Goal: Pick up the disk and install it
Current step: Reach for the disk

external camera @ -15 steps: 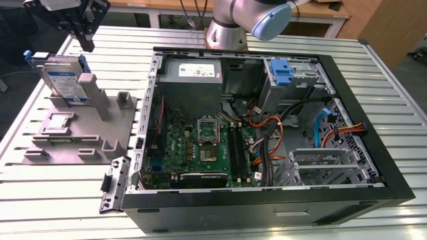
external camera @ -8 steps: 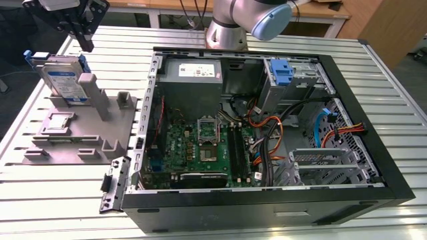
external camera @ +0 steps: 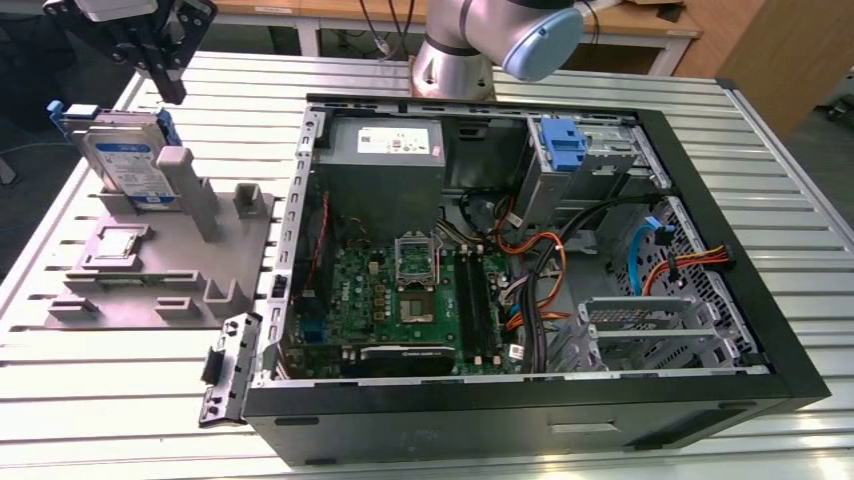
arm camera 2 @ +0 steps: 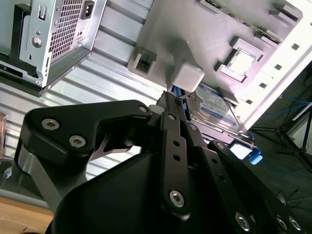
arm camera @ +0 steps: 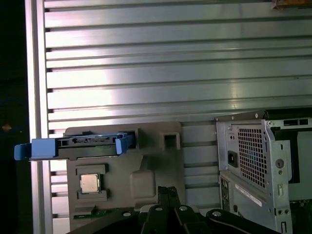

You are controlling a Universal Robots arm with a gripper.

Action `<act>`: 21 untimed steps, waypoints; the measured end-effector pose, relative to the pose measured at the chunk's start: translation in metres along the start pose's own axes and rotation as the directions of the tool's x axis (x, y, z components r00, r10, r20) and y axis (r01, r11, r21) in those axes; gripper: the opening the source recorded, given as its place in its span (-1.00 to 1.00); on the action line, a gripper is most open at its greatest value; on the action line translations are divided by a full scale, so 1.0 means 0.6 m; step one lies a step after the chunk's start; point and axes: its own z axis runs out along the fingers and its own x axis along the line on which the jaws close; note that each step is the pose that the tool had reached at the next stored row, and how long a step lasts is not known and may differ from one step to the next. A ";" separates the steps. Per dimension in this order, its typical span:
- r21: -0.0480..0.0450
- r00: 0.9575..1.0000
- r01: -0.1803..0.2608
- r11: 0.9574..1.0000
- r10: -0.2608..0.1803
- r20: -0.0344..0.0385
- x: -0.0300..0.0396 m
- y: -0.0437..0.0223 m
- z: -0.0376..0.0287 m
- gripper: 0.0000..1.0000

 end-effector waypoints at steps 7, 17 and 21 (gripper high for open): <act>0.000 1.000 0.000 1.000 0.000 -0.002 0.033 0.010 0.002 -0.80; 0.001 1.000 0.000 1.000 0.000 -0.013 0.092 0.019 0.008 -0.80; 0.001 1.000 -0.001 1.000 0.001 -0.015 0.122 0.023 0.012 -0.80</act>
